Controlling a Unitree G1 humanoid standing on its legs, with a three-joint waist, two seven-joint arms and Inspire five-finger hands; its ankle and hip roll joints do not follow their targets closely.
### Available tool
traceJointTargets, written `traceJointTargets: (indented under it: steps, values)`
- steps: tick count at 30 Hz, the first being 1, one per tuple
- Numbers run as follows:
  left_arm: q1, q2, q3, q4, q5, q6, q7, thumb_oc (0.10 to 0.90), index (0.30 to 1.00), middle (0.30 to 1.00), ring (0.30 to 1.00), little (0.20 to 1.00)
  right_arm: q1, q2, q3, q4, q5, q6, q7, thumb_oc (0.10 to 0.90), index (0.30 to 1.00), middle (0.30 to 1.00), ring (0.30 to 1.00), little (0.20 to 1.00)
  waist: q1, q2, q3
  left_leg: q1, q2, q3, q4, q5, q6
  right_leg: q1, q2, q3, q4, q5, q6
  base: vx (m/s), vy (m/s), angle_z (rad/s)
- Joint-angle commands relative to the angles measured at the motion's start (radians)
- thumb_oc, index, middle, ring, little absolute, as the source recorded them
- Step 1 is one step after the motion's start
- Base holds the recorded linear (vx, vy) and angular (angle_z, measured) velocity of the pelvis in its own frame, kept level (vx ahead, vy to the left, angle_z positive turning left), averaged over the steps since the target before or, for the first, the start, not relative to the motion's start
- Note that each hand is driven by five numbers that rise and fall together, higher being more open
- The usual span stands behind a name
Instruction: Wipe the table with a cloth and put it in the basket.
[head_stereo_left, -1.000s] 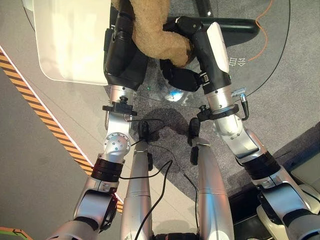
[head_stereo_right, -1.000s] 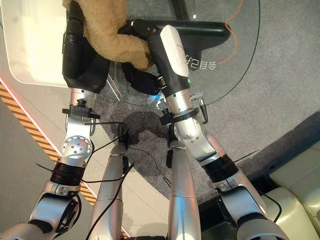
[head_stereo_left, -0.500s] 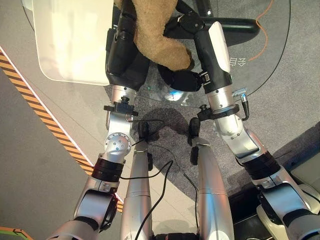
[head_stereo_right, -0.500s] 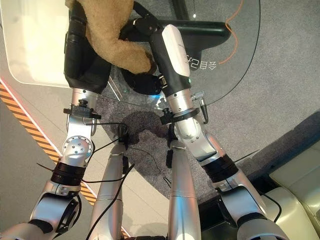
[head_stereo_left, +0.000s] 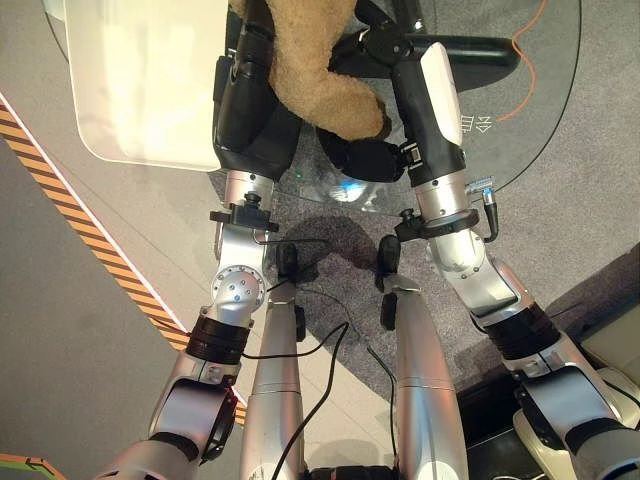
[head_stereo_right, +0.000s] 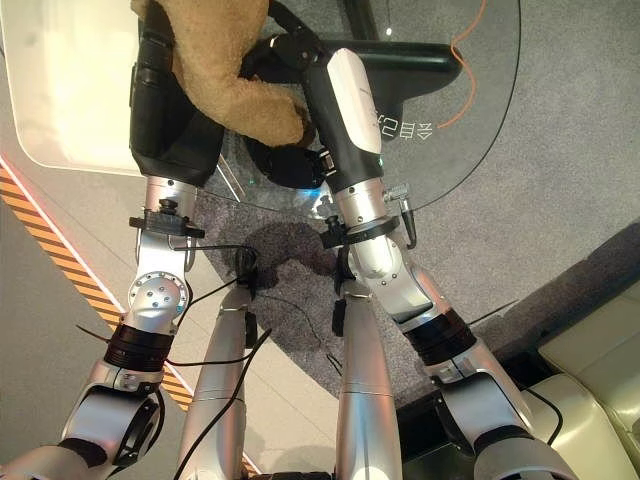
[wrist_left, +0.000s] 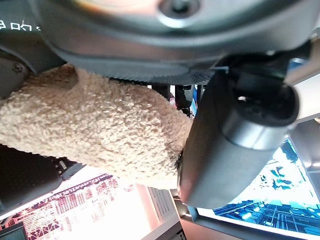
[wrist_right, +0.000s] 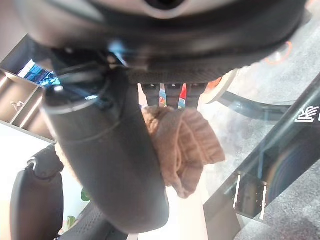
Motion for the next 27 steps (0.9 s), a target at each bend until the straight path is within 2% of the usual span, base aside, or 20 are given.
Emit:
traceJointTargets:
  steps: [1,12,27]
  values:
    - [-0.102,-0.006,-0.002,-0.181,0.069,-0.056,-0.123,0.1,0.3,0.3,0.3,0.2,-0.075,0.035,-0.071,-0.124,-0.031,-0.055,-0.072,0.8,0.9,0.9,0.9,0.9,0.017,-0.023,-0.028,0.031,-0.09,0.135,-0.003,-0.046,0.124,0.066,0.106,-0.034,-0.089,0.015,-0.034,0.0,0.0,0.0]
    - [-0.09,-0.003,0.028,-0.183,0.064,-0.145,-0.105,0.1,0.3,0.3,0.3,0.2,-0.049,0.028,-0.102,-0.132,-0.04,-0.05,-0.093,0.8,0.9,0.9,0.9,0.9,0.017,-0.028,-0.028,0.038,-0.087,0.134,-0.001,-0.048,0.122,0.075,0.108,-0.035,-0.084,0.01,-0.034,0.0,0.0,0.0]
    - [-0.091,-0.009,0.069,-0.174,0.059,-0.323,-0.062,0.1,0.3,0.3,0.3,0.2,-0.029,0.034,-0.117,-0.113,-0.044,-0.059,-0.108,0.8,0.9,0.9,0.9,0.9,0.019,-0.03,-0.028,0.03,-0.087,0.13,0.007,-0.051,0.12,0.071,0.107,-0.037,-0.075,0.002,-0.035,0.0,0.0,0.0]
